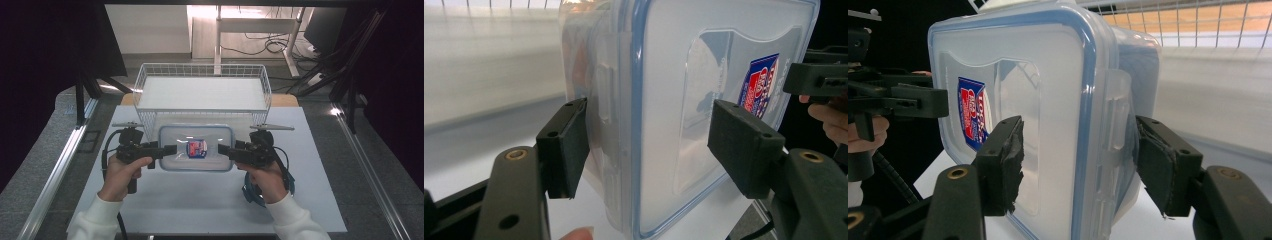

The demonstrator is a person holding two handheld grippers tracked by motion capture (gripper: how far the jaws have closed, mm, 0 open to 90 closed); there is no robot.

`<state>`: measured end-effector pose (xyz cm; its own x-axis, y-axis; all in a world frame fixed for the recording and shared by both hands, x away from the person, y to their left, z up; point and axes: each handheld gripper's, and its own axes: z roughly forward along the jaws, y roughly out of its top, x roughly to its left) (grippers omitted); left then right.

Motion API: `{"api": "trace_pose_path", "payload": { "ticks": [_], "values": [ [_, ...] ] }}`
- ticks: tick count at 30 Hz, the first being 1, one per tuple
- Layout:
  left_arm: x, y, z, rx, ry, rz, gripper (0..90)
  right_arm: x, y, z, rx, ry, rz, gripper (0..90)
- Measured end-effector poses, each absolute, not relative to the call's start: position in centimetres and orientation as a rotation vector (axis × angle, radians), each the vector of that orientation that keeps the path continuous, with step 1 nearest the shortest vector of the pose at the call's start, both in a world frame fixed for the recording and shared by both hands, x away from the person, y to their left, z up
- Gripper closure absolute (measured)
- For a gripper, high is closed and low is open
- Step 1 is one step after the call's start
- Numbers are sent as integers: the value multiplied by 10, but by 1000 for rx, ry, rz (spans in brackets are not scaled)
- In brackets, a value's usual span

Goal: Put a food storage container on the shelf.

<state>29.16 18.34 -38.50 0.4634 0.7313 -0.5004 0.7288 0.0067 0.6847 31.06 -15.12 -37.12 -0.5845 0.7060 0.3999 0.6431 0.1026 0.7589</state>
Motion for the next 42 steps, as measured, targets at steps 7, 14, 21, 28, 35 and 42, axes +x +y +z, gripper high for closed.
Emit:
{"api": "trace_pose_path", "payload": {
  "ticks": [7, 14, 21, 28, 35, 42],
  "values": [
    [306, 179, -367, 1713, 1256, 11, 340, 322, -155, -356, 1404, 2273, 1524, 386],
    [318, 177, -354, 1710, 1242, 11, 340, 334, -158, -338, 1394, 2269, 1518, 388],
    [328, 175, -343, 1710, 1234, 12, 340, 344, -161, -327, 1400, 2266, 1520, 392],
    [337, 172, -332, 1703, 1227, 13, 340, 353, -165, -313, 1389, 2268, 1519, 395],
    [346, 169, -320, 1700, 1220, 24, 341, 362, -168, -299, 1376, 2267, 1515, 395],
    [355, 166, -307, 1707, 1216, 42, 341, 371, -171, -291, 1378, 2257, 1542, 397]
  ]
}}
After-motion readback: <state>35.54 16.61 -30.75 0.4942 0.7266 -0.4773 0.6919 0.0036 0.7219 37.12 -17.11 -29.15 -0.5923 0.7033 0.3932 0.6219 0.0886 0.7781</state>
